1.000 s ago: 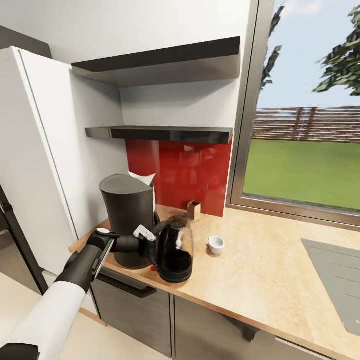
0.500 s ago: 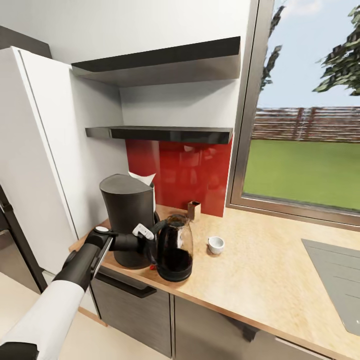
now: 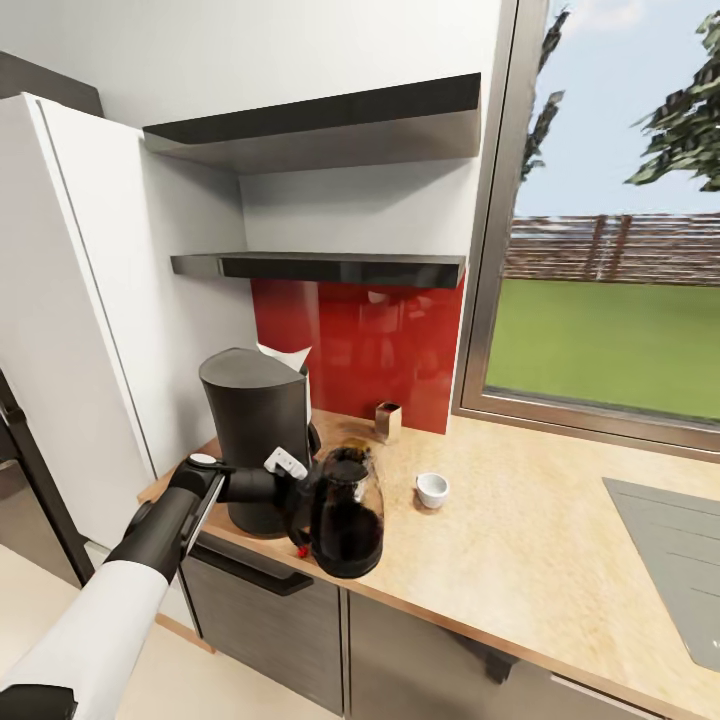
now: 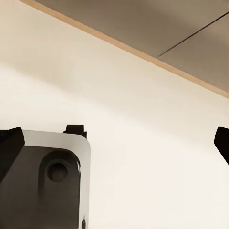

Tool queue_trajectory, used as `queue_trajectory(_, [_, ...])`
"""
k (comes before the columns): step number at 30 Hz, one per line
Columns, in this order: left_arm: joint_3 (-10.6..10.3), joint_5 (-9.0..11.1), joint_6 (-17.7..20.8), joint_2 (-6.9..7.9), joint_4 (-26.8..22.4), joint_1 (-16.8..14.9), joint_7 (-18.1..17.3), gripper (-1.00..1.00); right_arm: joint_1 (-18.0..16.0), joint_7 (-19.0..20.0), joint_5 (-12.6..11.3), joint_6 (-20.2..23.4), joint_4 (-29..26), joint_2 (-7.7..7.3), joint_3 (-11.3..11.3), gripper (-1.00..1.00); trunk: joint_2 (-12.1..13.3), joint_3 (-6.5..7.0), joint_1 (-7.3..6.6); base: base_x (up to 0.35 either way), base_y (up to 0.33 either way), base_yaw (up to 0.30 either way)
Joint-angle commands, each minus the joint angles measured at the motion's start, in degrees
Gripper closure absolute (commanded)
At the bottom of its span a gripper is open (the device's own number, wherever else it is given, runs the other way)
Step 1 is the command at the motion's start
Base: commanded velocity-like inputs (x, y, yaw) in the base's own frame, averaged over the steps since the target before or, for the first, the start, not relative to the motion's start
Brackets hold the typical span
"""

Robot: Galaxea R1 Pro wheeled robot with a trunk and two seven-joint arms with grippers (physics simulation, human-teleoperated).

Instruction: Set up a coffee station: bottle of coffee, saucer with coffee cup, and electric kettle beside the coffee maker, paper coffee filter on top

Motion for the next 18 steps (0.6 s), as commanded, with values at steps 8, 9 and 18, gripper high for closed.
queue_trajectory(8, [-0.1, -0.2, 0.4, 0.00, -0.1, 0.0, -0.3, -1.00, 0.0, 0.2, 0.5, -0.2, 0.0, -0.02, -0.5, -1.00, 0.0, -0.03, 0.02, 0.000, 0.000, 0.000])
queue_trajectory(9, [-0.1, -0.2, 0.5, 0.00, 0.0, 0.0, -0.4, -1.00, 0.0, 0.2, 0.5, -0.2, 0.0, -0.02, -0.5, -1.00, 0.0, -0.03, 0.02, 0.000, 0.000, 0.000])
queue_trajectory(18, [0.0, -0.4, 0.4, 0.33, 0.9, 0.0, -7.6, -1.00, 0.0, 0.2, 0.5, -0.2, 0.0, -0.02, -0.5, -1.00, 0.0, -0.03, 0.02, 0.000, 0.000, 0.000])
